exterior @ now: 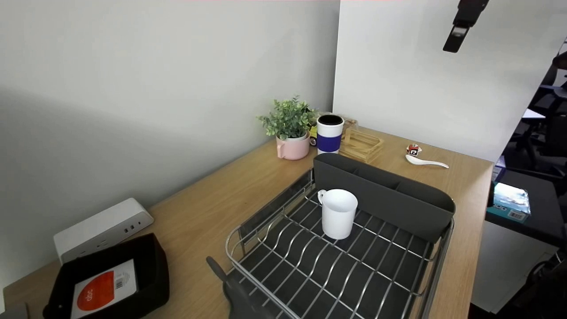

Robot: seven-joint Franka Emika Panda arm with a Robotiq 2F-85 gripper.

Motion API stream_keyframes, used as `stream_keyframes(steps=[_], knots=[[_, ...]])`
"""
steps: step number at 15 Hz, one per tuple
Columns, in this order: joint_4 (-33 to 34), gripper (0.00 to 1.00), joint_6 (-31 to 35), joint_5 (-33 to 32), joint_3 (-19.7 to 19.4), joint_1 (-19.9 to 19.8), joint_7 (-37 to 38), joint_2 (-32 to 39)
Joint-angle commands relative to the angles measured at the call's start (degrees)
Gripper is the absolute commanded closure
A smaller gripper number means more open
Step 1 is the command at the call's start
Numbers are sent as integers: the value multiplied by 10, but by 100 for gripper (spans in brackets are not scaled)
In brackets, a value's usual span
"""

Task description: Remove the cup from the rack and put it on the table

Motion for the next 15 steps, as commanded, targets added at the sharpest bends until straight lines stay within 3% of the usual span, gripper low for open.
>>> stream_keyframes(steps=[1,10,15], knots=[[39,0,-37,-19,10,6,-13,31],[90,0,-73,-42,35,29,2,83],[146,0,-63,-11,45,42,43,125]])
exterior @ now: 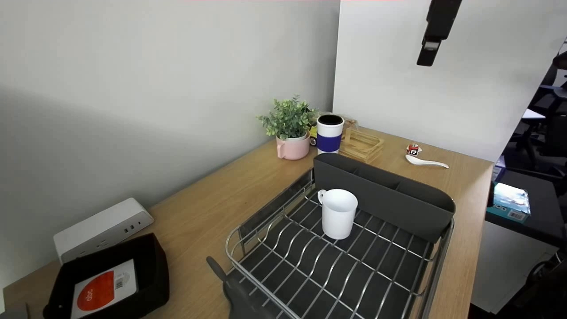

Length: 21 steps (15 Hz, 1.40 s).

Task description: Remove the cup from the rack and put it on the table

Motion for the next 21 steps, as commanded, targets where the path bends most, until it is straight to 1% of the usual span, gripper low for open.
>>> stream_keyframes(steps=[1,5,7,8,11,16,21], knots=[[70,0,-11,31,5,6,50,49],[120,0,4,67,4,10,123,87],[136,0,7,72,3,13,141,103],[108,0,5,64,2,12,123,78],[124,0,5,65,1,13,136,95],[127,0,9,73,0,11,132,96],[179,0,-20,95,0,11,110,140]])
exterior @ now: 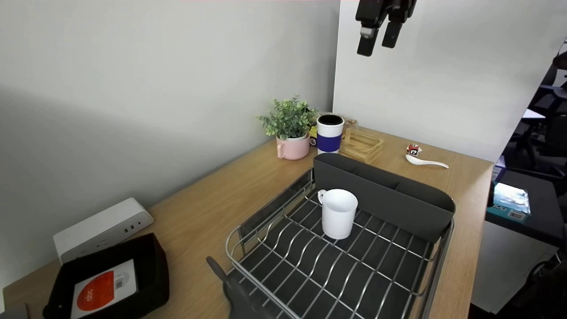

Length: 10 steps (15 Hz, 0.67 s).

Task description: Remove the cup from the rack and put it on the table

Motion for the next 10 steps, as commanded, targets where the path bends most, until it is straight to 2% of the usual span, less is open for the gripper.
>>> stream_keyframes(steps=[1,10], knots=[[63,0,-34,18,-1,1,-24,50],[201,0,-140,5,0,18,-43,164]])
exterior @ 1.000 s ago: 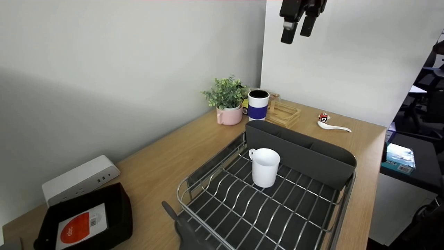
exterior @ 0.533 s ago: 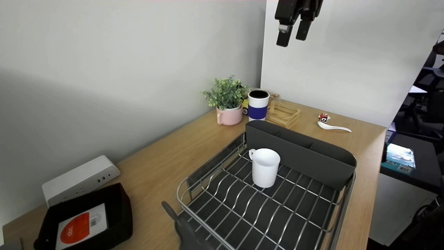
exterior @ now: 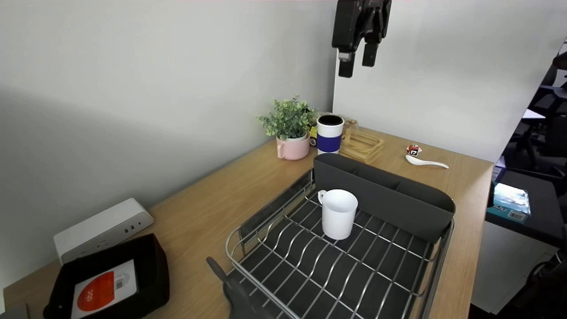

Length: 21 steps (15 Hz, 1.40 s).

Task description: Remove the cup from the rack and put it on the table

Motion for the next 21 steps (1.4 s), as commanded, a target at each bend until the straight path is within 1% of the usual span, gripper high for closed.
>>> stream_keyframes(steps=[1,4,7,16,21], knots=[[82,0,-63,-3,-1,16,-16,59],[104,0,-80,-3,0,28,-17,84],[125,0,-83,-6,-3,36,-13,109],[180,0,-102,17,-1,33,-20,170],[187,0,-120,21,0,37,-21,183]])
